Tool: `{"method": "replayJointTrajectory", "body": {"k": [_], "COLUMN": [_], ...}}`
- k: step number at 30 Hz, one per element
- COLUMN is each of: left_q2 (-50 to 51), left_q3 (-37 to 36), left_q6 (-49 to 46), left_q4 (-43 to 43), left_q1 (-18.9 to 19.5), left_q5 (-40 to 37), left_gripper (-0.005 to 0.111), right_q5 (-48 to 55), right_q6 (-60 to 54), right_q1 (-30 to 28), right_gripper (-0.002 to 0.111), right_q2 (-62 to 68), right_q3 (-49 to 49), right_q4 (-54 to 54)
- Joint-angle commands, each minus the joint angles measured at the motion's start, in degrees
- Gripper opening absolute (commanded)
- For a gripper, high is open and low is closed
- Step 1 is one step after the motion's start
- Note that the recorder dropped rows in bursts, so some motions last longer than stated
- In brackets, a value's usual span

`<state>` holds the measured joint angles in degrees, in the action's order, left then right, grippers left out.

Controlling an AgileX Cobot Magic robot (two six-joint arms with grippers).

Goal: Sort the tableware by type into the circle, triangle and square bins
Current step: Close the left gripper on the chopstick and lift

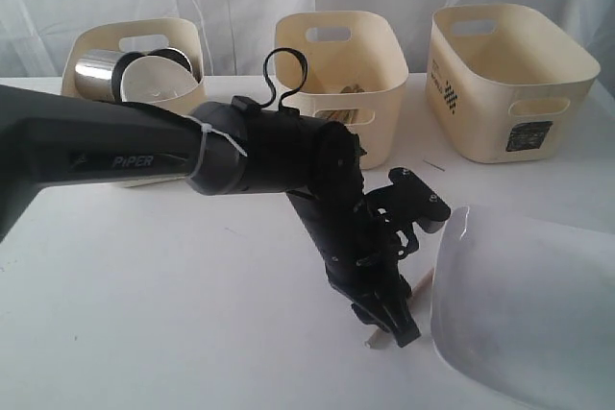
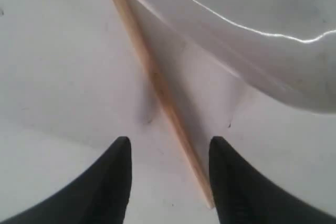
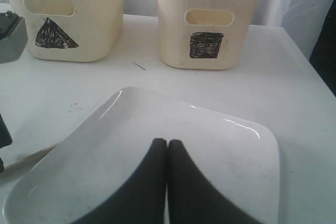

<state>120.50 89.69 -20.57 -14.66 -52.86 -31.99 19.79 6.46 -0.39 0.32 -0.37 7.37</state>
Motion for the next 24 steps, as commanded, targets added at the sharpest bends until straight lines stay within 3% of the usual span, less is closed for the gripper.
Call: {"method": "replayJointTrajectory", "body": {"k": [1, 15, 19, 22, 24], "left_q2": [0.81, 2.86, 2.86, 2.86, 2.86], "left_q3": [0.38, 0.38, 0.38, 0.38, 0.38], "left_q6": [-0.17, 4.04, 5.43, 5.43, 5.67], "left_q4": [0.04, 0.04, 0.04, 0.35, 1.62], "left_q1": [-0.44, -0.44, -0.44, -0.44, -0.44], "left_q5": [0.49, 0.7, -0.85, -2.07, -2.21], "left_gripper": [0.051, 0.048, 0.026, 0.002, 0.0], "right_q5": [-0.14, -0.14, -0.14, -0.14, -0.14], "right_q6": [-0.17, -0.17, -0.17, -0.17, -0.17], "right_q1": [-0.18, -0.18, -0.18, -0.18, -0.18], "right_gripper": [0.0, 0.0, 0.0, 0.0, 0.0], "right_q2": [-0.32, -0.32, -0.32, -0.32, -0.32], "right_q3": [0.37, 0.37, 0.37, 0.37, 0.37], "right_q4": [-0.08, -0.08, -0.08, -0.08, -0.08]}}
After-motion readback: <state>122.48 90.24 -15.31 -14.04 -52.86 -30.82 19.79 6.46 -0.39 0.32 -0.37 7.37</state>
